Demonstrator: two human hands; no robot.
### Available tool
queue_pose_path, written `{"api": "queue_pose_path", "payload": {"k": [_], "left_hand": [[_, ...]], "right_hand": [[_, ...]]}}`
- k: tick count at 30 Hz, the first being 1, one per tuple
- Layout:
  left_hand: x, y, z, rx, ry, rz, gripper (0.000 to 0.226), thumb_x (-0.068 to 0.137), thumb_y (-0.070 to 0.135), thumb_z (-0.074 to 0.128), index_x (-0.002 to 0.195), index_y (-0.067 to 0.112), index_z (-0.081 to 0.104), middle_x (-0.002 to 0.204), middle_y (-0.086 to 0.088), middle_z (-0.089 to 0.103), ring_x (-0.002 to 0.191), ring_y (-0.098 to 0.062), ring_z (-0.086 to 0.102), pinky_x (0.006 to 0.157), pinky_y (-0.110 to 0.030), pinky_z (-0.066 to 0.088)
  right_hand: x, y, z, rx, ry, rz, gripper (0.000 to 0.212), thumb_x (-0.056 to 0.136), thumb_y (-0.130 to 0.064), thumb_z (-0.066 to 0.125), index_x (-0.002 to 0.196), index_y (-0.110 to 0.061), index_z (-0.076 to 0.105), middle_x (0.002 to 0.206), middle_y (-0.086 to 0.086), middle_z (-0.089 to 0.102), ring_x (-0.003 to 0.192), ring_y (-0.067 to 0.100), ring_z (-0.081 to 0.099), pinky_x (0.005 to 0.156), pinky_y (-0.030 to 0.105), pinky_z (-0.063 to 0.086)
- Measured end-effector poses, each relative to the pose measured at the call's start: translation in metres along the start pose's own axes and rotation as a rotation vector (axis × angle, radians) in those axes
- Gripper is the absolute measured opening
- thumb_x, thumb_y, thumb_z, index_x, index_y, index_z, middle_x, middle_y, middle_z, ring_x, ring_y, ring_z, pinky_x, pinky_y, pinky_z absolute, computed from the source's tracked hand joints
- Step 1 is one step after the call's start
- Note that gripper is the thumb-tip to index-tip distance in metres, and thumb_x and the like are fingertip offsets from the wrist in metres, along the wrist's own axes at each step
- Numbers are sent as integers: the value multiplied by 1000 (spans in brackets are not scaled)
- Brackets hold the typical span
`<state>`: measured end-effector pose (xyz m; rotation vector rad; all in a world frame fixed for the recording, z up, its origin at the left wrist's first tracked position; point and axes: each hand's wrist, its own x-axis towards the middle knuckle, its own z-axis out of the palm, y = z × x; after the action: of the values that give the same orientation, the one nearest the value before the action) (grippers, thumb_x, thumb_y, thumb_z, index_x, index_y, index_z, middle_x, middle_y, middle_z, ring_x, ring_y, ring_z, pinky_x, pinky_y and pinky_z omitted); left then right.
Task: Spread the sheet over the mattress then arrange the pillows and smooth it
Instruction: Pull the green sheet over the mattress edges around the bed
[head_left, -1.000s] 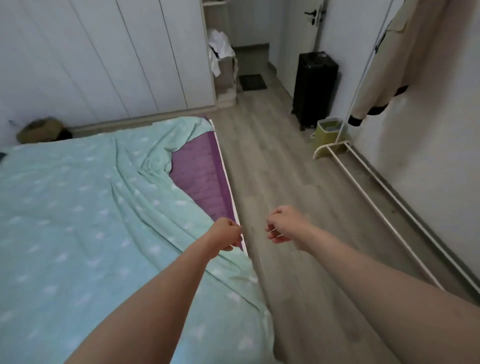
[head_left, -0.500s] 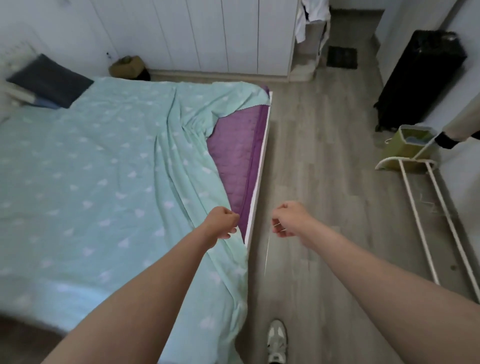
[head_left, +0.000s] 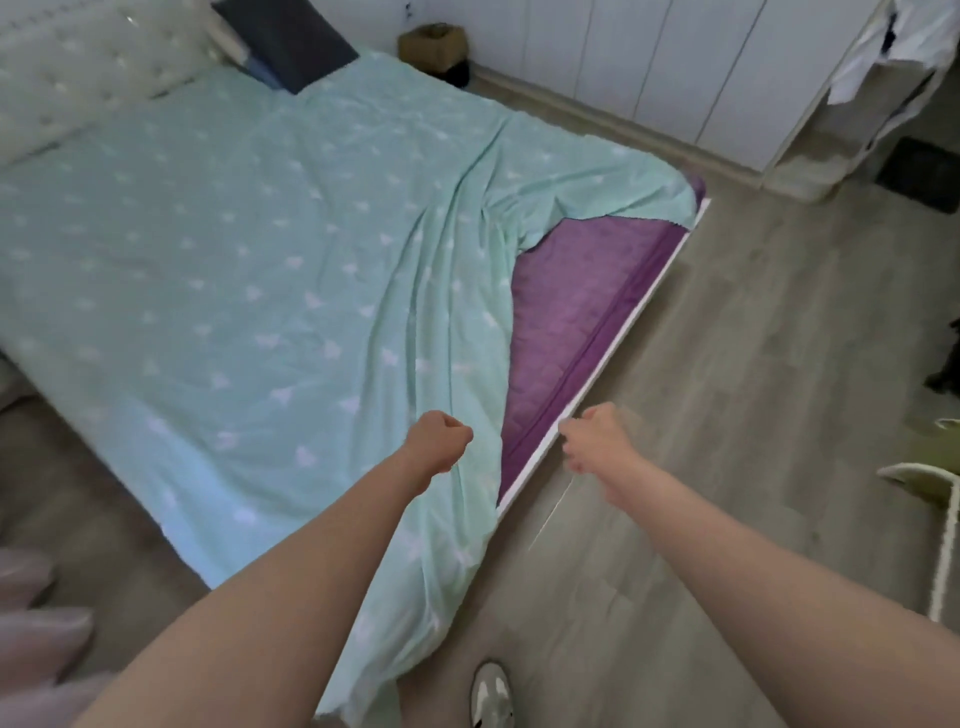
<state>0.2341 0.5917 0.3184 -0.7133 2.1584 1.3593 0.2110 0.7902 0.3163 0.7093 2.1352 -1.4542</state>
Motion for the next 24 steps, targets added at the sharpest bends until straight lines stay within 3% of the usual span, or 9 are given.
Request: {"api": "queue_pose_path", "payload": {"k": [4, 6, 8, 10, 12, 15, 17, 19, 24], "left_hand": [[22, -19, 1, -16, 129, -53, 41, 81, 9, 50, 56, 24, 21, 58, 1, 20, 57, -18, 18, 56, -31, 16], [38, -35, 10, -61, 169, -106, 39, 82, 13, 51, 57, 23, 23, 59, 1, 21, 58, -18, 18, 55, -31, 16], [62, -52, 24, -118, 218, -156, 29, 82, 16, 52, 61, 21, 33, 63, -3, 28, 62, -18, 24, 58, -31, 21], [83, -67, 41, -191, 269, -220, 14, 83, 19, 55, 75, 20, 44, 77, -4, 39, 72, -18, 34, 66, -31, 29], [103, -82, 59, -237, 293, -285, 6, 85, 22, 58, 86, 17, 54, 87, -6, 49, 76, -22, 43, 71, -30, 35], [136, -110, 88, -284, 319, -384, 33, 83, 27, 61, 108, 5, 63, 104, -21, 61, 94, -36, 60, 65, -26, 38], [156, -129, 107, -349, 331, -431, 21, 85, 23, 62, 100, 9, 65, 96, -17, 63, 84, -33, 57, 58, -23, 35], [172, -144, 120, -423, 350, -476, 8, 86, 18, 62, 93, 18, 59, 88, -3, 55, 76, -22, 48, 57, -24, 35], [206, -174, 144, -436, 371, -545, 42, 87, 20, 65, 128, 14, 54, 116, 1, 51, 102, -18, 50, 83, -27, 38]], "right_hand": [[48, 6, 30, -144, -73, -58, 29, 88, -26, 56, 112, -17, 43, 97, 7, 56, 86, 23, 59, 87, 43, 57], [74, 13, 49, -161, -131, -50, 18, 90, -30, 54, 85, -16, 44, 77, 3, 51, 69, 19, 51, 83, 43, 57], [105, 24, 68, -163, -203, -17, 29, 92, -28, 51, 68, -16, 40, 62, 1, 42, 54, 17, 40, 66, 38, 50], [134, 35, 85, -187, -270, 22, 30, 91, -25, 51, 65, -17, 38, 58, 0, 38, 50, 17, 35, 60, 35, 41], [163, 48, 99, -239, -339, 43, 28, 87, -26, 52, 65, -18, 36, 60, -1, 37, 53, 16, 35, 66, 36, 44], [215, 79, 121, -323, -421, 94, 22, 75, -34, 54, 78, -16, 42, 70, 1, 41, 67, 20, 44, 88, 44, 55], [242, 100, 133, -363, -439, 116, 42, 72, -36, 57, 103, -9, 47, 87, 4, 48, 83, 24, 51, 94, 49, 54], [256, 110, 145, -399, -450, 122, 56, 81, -31, 59, 126, -5, 38, 106, 6, 49, 99, 26, 54, 97, 48, 51], [301, 136, 172, -411, -364, 146, 65, 87, -19, 59, 139, 0, 25, 119, 8, 48, 102, 25, 51, 96, 43, 52]]}}
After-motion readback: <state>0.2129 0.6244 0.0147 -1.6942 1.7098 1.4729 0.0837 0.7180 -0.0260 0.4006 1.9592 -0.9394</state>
